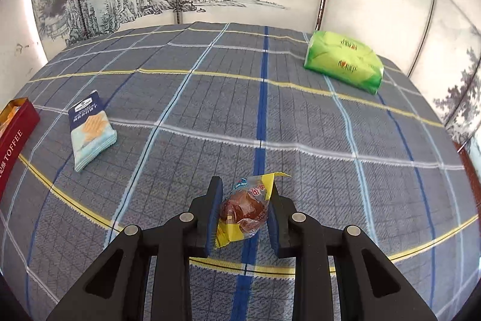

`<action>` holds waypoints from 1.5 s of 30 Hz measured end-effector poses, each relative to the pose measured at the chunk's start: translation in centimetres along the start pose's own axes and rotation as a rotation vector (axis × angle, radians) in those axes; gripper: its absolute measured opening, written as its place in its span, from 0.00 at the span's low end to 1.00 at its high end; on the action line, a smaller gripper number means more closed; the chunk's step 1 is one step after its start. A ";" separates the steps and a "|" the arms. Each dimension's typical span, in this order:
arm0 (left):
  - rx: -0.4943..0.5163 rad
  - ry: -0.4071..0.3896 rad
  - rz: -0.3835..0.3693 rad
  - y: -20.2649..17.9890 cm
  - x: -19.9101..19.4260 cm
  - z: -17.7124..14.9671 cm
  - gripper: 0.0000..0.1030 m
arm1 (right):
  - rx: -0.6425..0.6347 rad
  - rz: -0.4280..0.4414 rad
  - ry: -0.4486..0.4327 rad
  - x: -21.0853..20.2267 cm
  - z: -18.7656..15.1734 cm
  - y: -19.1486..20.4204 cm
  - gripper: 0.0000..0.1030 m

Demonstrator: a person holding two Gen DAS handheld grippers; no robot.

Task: Organize snacks
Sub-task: 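Grasp the blue soda cracker packet with the left gripper while the right gripper holds the candy, then carry the cracker packet over the tin with the left gripper while the right gripper holds the candy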

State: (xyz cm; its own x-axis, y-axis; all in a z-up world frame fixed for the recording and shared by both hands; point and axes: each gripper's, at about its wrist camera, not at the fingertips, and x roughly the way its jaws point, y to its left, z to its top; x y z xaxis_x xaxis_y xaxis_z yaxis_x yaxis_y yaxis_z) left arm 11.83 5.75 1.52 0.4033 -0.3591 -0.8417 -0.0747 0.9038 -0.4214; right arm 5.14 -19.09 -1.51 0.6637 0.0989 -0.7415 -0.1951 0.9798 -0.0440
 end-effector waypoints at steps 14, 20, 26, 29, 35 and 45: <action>-0.201 0.160 0.297 -4.9 12.5 7.0 0.77 | -0.022 0.146 -0.059 -0.7 -0.2 0.2 0.28; -0.216 0.171 0.418 -5.5 15.0 7.5 0.76 | 0.015 0.181 -0.070 -0.9 -0.3 -0.4 0.29; -0.073 0.140 0.448 -6.6 14.7 6.1 0.47 | 0.025 0.194 -0.061 -0.6 -0.2 -0.6 0.29; 0.024 0.109 0.414 -5.7 13.6 4.4 0.45 | 0.024 0.193 -0.055 -0.5 -0.1 -0.6 0.29; 0.173 0.100 0.357 -3.7 11.1 0.4 0.45 | 0.030 0.193 0.012 0.8 0.0 -0.7 0.29; 0.229 0.030 0.338 -2.5 9.6 -2.4 0.45 | 0.030 0.180 0.028 1.2 0.0 -0.7 0.30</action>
State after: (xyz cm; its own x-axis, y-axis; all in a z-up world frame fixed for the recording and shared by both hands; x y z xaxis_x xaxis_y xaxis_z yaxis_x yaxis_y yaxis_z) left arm 13.64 -0.50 -6.30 0.3636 -0.0365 -0.9309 0.0078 0.9993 -0.0362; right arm 6.04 -19.67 -2.39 0.5995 0.2687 -0.7539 -0.2874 0.9514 0.1105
